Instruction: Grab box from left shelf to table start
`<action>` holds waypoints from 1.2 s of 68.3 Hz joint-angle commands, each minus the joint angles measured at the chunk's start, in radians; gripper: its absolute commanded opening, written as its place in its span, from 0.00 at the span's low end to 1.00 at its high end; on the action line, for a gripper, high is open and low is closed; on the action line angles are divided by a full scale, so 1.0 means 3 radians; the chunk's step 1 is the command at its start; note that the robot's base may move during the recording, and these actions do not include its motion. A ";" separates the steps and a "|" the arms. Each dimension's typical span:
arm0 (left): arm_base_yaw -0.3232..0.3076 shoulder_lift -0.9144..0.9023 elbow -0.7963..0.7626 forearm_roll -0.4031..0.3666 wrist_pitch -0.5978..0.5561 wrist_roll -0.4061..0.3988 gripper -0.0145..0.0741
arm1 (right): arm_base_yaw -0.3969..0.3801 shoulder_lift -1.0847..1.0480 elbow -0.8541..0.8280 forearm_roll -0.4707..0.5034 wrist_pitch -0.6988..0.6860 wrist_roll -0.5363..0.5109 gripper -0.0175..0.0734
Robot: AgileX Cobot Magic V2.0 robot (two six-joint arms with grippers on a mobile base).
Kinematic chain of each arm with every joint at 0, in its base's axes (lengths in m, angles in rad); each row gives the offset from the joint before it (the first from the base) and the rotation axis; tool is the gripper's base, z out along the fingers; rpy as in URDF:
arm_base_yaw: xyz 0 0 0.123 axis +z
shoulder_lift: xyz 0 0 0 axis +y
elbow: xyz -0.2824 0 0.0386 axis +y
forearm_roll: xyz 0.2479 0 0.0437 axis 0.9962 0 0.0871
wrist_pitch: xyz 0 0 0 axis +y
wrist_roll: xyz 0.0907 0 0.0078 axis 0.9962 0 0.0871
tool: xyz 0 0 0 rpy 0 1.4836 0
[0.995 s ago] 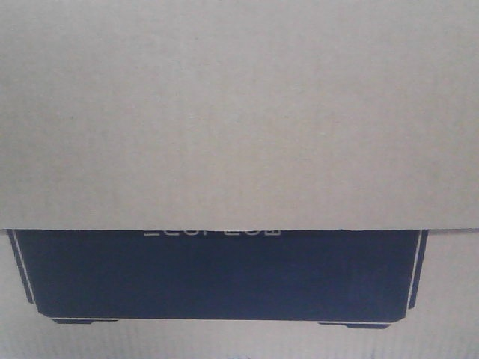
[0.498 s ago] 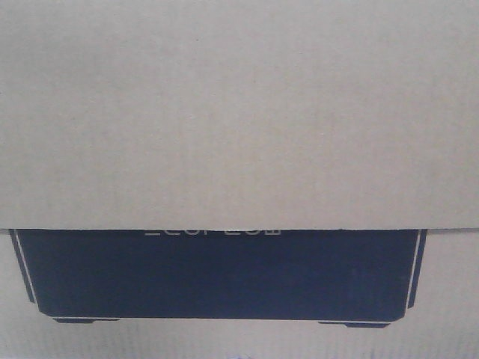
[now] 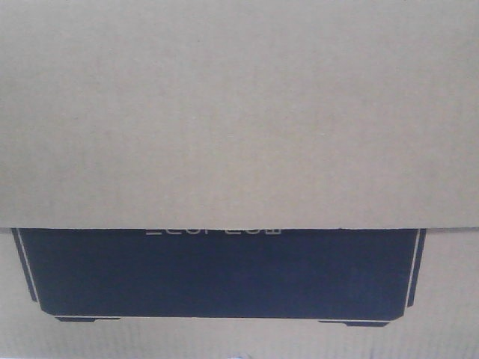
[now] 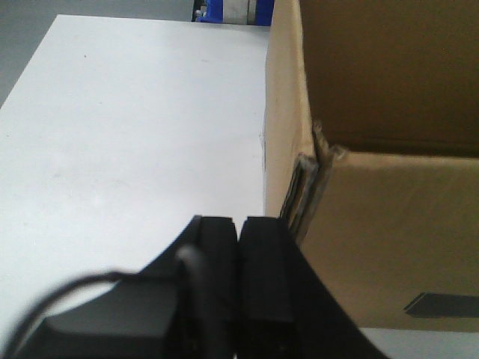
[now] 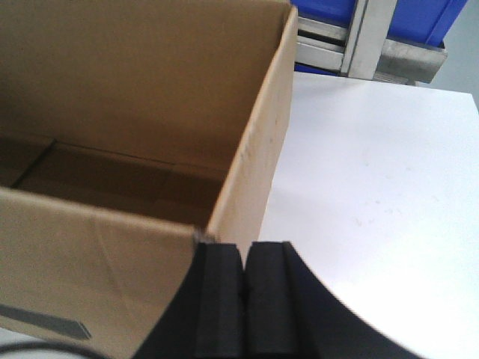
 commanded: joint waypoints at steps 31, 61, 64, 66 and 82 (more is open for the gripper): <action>-0.0007 -0.0955 0.0807 0.0118 -0.0695 0.0001 0.05 | -0.0004 -0.0973 0.0933 -0.0043 -0.0897 -0.0007 0.26; -0.0007 -0.0955 0.0807 0.0118 -0.0695 0.0001 0.05 | -0.0004 -0.0973 0.0933 -0.0043 -0.0897 -0.0007 0.26; -0.0007 -0.0955 0.0807 0.0118 -0.0695 0.0001 0.05 | -0.0004 -0.0973 0.0933 -0.0043 -0.0897 -0.0007 0.26; -0.0007 -0.0955 0.0807 0.0118 -0.0695 0.0001 0.05 | -0.0004 -0.0973 0.0933 -0.0043 -0.0897 -0.0007 0.26; -0.0007 -0.0955 0.0807 0.0104 -0.0724 0.0001 0.05 | -0.0004 -0.0973 0.0933 -0.0043 -0.0891 -0.0007 0.26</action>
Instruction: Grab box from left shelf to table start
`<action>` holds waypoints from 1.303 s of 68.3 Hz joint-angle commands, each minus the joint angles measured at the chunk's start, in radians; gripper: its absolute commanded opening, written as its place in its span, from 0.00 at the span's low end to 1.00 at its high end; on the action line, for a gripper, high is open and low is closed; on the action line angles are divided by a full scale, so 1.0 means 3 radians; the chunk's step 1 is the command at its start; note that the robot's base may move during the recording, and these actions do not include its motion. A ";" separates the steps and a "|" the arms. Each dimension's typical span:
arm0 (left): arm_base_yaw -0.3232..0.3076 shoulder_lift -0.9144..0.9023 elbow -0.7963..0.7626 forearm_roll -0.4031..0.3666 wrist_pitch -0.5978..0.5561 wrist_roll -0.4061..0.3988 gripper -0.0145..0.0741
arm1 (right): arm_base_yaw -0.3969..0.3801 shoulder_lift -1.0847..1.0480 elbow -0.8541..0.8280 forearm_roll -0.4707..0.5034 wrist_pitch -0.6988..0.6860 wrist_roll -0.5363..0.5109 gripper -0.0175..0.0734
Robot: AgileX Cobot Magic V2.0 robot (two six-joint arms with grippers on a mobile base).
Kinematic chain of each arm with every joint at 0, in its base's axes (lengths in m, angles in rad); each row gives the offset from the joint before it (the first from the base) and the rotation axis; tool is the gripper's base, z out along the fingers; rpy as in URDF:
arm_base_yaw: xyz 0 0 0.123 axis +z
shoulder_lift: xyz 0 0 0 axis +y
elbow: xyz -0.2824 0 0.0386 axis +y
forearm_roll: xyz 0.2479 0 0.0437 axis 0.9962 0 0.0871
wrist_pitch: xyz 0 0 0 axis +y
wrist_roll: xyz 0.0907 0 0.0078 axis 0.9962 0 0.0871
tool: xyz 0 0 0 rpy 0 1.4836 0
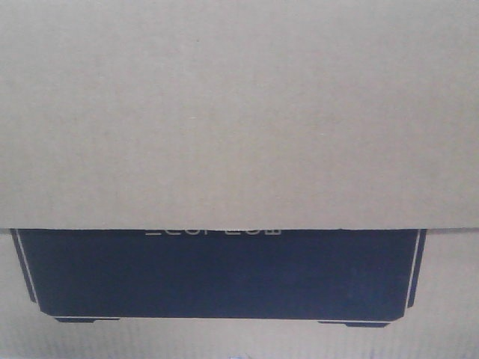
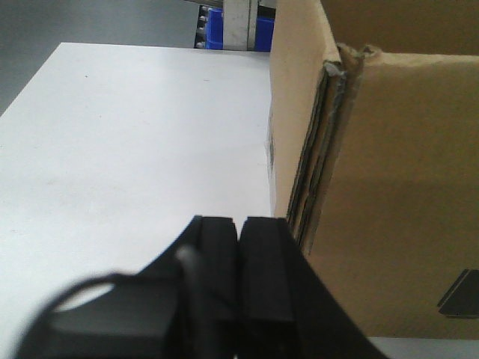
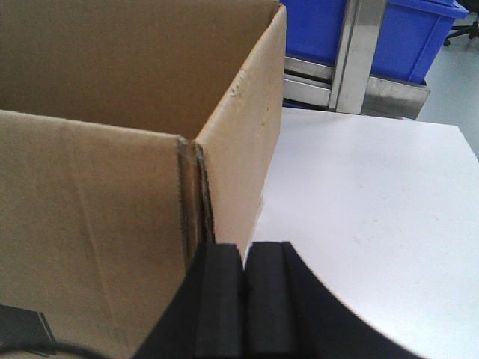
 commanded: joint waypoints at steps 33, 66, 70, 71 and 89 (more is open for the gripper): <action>0.0625 -0.0057 0.0960 -0.0725 -0.2181 0.0607 0.05 | -0.0004 0.0049 -0.0071 -0.0026 -0.0306 -0.0007 0.26; 0.0583 -0.0052 0.1430 -0.0724 -0.2787 0.0601 0.05 | -0.0004 0.0049 -0.0071 -0.0026 -0.0303 -0.0007 0.26; 0.0583 -0.0052 0.1430 -0.0724 -0.2787 0.0601 0.05 | -0.0004 0.0049 -0.0071 -0.0026 -0.0298 -0.0007 0.26; 0.0583 -0.0052 0.1430 -0.0724 -0.2787 0.0601 0.05 | -0.0004 0.0049 -0.0071 -0.0026 -0.0298 -0.0007 0.26; 0.0583 -0.0052 0.1430 -0.0724 -0.2787 0.0601 0.05 | -0.0004 0.0049 -0.0071 -0.0026 -0.0298 -0.0007 0.26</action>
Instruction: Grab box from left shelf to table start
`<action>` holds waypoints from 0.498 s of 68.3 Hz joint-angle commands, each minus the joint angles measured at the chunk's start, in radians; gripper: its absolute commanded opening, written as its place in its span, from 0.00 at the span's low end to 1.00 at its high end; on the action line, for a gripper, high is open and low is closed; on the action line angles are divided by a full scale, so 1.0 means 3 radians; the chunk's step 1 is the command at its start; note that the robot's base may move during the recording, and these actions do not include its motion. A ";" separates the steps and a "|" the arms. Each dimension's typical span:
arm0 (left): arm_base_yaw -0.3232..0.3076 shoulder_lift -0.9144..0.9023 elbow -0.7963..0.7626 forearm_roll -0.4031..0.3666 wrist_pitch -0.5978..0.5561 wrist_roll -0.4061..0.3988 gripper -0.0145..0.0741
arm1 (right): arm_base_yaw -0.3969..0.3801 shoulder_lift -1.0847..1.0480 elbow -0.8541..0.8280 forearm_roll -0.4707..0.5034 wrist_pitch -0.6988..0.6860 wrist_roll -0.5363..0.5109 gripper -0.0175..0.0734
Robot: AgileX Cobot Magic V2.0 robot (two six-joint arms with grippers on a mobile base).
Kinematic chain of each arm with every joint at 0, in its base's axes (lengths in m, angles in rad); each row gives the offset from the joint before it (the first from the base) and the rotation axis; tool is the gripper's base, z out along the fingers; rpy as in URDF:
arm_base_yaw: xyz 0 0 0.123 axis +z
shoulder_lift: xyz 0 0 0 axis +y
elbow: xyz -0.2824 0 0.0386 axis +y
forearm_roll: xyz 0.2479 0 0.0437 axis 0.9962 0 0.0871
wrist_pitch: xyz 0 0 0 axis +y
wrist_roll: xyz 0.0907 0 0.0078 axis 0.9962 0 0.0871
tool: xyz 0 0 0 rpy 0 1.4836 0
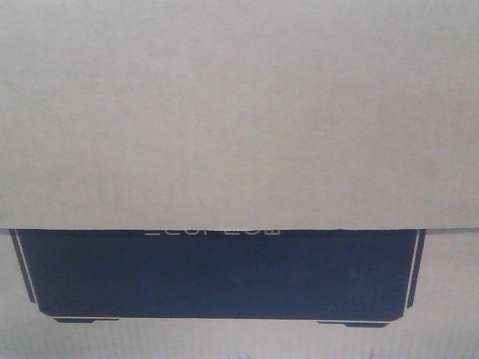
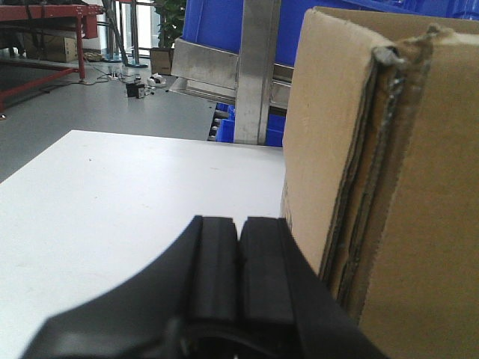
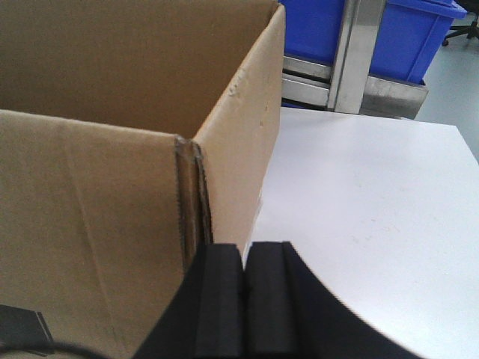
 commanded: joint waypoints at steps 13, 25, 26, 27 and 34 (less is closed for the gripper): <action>-0.0020 -0.0052 -0.0007 -0.0021 -0.0316 0.0017 0.05 | -0.0004 0.0049 -0.0071 -0.0015 -0.0298 -0.0007 0.26; -0.0020 -0.0052 -0.0007 -0.0021 -0.0316 0.0017 0.05 | -0.0016 0.0049 0.0073 -0.0162 -0.0553 -0.0007 0.26; -0.0020 -0.0052 -0.0007 -0.0021 -0.0316 0.0017 0.05 | -0.0024 0.0049 0.0109 -0.0175 -0.0601 -0.0007 0.26; -0.0020 -0.0052 -0.0007 -0.0021 -0.0316 0.0017 0.05 | -0.0037 0.0049 0.0145 -0.0183 -0.0654 -0.0007 0.26; -0.0020 -0.0052 -0.0007 -0.0021 -0.0316 0.0017 0.05 | -0.0197 0.0049 0.0509 -0.0158 -0.1112 -0.0004 0.26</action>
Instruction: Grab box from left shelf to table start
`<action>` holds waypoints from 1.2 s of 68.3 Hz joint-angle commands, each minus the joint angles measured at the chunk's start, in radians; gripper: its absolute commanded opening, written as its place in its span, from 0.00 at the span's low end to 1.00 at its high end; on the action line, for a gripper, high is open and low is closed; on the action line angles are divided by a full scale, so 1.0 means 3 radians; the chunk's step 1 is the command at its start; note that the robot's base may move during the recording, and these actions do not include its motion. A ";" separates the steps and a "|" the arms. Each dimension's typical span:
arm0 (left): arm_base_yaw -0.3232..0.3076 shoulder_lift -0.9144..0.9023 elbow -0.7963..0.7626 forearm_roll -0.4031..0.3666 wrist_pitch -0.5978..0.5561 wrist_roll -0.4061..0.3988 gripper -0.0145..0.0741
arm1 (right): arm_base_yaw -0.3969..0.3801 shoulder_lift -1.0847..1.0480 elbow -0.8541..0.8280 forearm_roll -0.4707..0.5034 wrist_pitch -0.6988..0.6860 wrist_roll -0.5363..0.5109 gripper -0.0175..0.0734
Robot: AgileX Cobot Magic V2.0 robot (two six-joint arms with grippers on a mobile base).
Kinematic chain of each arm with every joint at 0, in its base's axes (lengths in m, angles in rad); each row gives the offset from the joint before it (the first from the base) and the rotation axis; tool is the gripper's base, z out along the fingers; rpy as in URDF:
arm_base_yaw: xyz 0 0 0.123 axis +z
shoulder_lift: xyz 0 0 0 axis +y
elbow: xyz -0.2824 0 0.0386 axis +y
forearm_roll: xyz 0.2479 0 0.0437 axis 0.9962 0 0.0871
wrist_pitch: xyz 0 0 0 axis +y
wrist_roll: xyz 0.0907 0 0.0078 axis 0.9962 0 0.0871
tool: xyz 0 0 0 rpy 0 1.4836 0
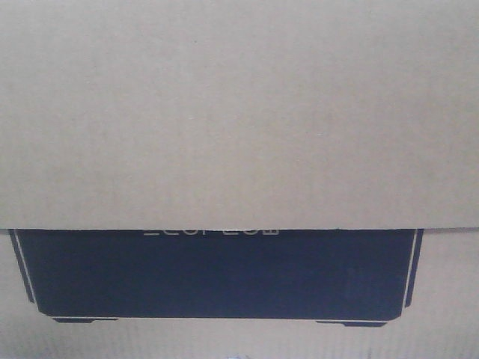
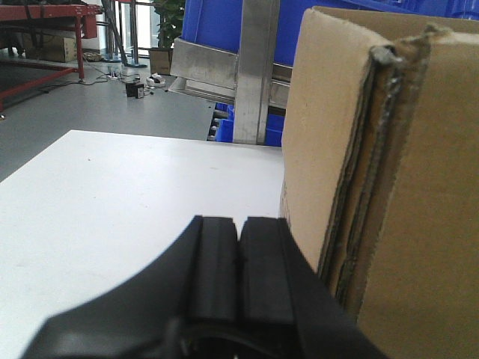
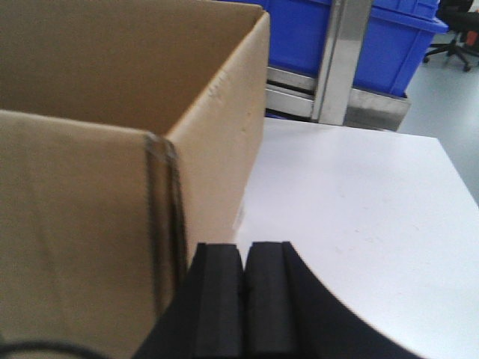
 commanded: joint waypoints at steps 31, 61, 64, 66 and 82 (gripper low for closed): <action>-0.0020 -0.0044 -0.0011 -0.0021 -0.0316 0.0017 0.05 | -0.0249 -0.0037 0.0979 0.0025 -0.1406 -0.0002 0.26; -0.0020 -0.0044 -0.0011 -0.0021 -0.0316 0.0017 0.05 | -0.0249 -0.0037 0.0979 0.0201 -0.1371 0.0023 0.26; -0.0020 -0.0044 -0.0011 -0.0021 -0.0316 0.0017 0.05 | -0.0249 -0.0037 0.0979 0.0201 -0.1360 0.0023 0.26; -0.0020 -0.0044 -0.0011 -0.0021 -0.0316 0.0017 0.05 | -0.0249 -0.0037 0.0979 0.0201 -0.1353 0.0023 0.26; -0.0020 -0.0044 -0.0011 -0.0021 -0.0316 0.0017 0.05 | -0.0249 -0.0037 0.0979 0.0201 -0.1353 0.0023 0.26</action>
